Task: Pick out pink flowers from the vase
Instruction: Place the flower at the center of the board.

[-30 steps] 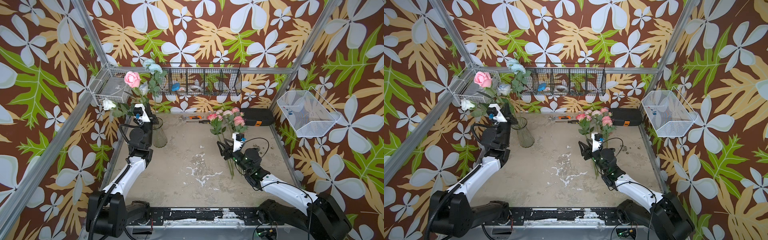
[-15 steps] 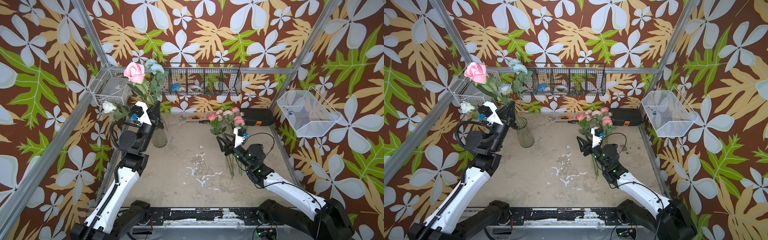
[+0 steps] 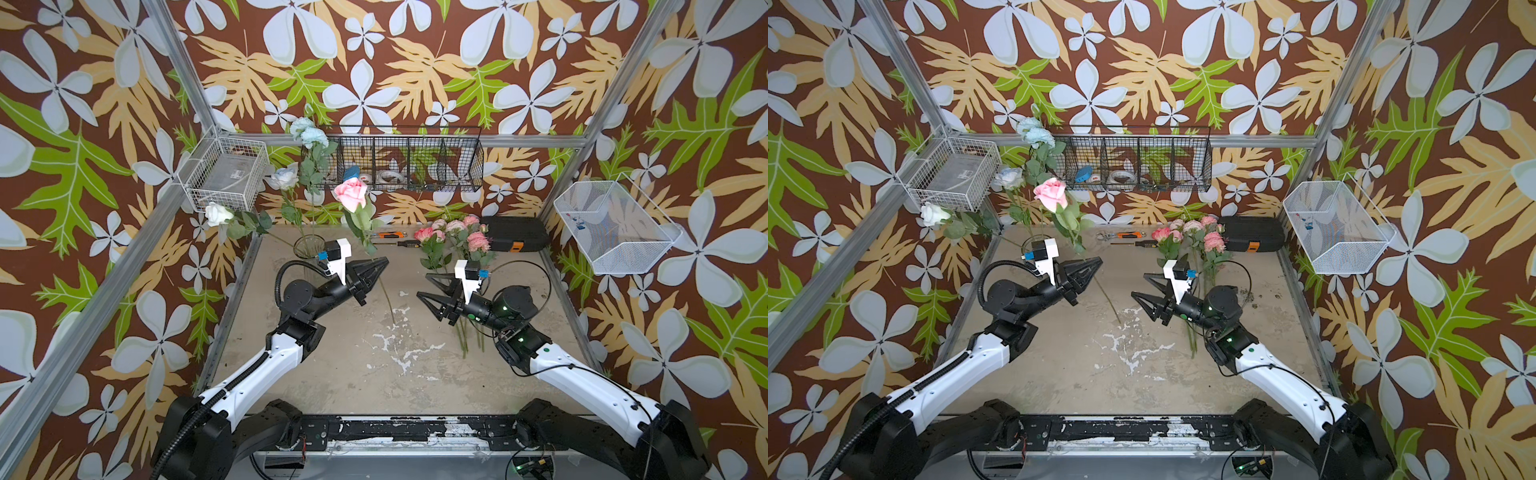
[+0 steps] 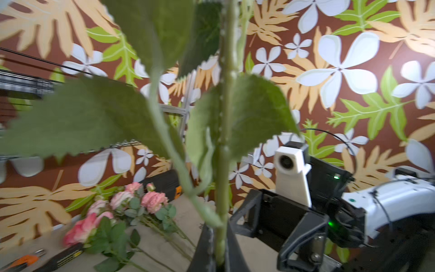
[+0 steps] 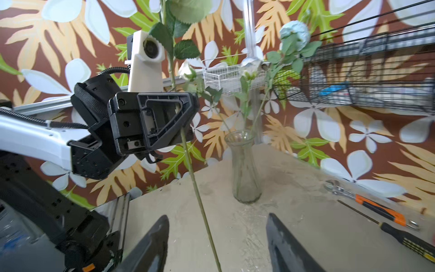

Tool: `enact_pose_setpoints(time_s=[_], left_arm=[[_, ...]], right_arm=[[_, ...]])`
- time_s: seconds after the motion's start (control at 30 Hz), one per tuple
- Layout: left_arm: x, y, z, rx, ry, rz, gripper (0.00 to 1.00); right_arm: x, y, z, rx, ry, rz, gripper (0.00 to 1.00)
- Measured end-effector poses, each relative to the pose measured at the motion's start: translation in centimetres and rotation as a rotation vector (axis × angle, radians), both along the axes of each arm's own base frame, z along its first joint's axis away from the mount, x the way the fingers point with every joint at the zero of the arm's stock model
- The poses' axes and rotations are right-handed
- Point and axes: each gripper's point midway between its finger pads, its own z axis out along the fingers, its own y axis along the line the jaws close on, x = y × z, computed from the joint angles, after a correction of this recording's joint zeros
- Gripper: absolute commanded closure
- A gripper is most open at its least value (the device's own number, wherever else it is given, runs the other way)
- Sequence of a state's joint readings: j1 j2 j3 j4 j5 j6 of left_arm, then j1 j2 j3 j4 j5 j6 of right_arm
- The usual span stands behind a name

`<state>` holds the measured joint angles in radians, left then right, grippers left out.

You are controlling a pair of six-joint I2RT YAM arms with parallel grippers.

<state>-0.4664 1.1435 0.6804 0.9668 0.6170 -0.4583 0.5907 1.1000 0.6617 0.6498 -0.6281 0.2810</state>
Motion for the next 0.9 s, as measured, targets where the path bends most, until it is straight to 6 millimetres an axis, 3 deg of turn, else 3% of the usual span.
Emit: enact_pose_setpoints(time_s=[0.17,0.3,0.33,0.43,0.47,0.53,0.63,0.67,0.7,0.8,0.9], left_arm=[[-1.5,-1.6,-0.2,-0.012,-0.009,-0.107,1.00],[-2.2,-2.1,0.0,-0.024,-0.014,-0.148,1.00],[-2.2,-2.1,0.0,-0.029,-0.016,-0.151,1.00],[-2.8,-2.2,0.2,-0.033,-0.026,-0.169,1.00],[-2.9,-2.1,0.3,-0.034,-0.030,-0.169,0.98],[-2.7,-1.9,0.2,-0.042,-0.029,-0.148,0.85],[-3.0,-1.6,0.1,-0.040,-0.046,-0.138,0.50],[-3.0,-1.5,0.0,-0.041,-0.045,-0.131,0.31],[-3.0,-1.4,0.0,-0.043,-0.046,-0.121,0.21],[-2.5,-0.6,0.0,-0.054,-0.052,-0.050,0.01],[-1.9,1.2,-1.0,-0.071,-0.038,0.075,0.00]], right_arm=[[-2.8,4.1,0.1,-0.046,-0.038,0.163,0.33],[-3.0,6.2,0.1,-0.067,-0.066,0.197,0.38],[-2.7,6.7,0.0,-0.075,-0.066,0.198,0.46],[-1.7,7.3,-0.4,-0.088,-0.066,0.176,0.94],[-1.4,7.4,-0.5,-0.092,-0.067,0.165,1.00],[-1.1,7.6,-0.5,-0.097,-0.077,0.156,1.00],[-0.5,7.7,-0.5,-0.103,-0.079,0.126,1.00],[-0.2,7.6,-0.5,-0.102,-0.074,0.112,1.00],[0.0,7.5,-0.4,-0.100,-0.075,0.099,1.00],[0.6,6.7,-0.4,-0.093,-0.054,0.042,1.00],[1.7,5.2,-0.4,-0.081,-0.020,-0.042,1.00]])
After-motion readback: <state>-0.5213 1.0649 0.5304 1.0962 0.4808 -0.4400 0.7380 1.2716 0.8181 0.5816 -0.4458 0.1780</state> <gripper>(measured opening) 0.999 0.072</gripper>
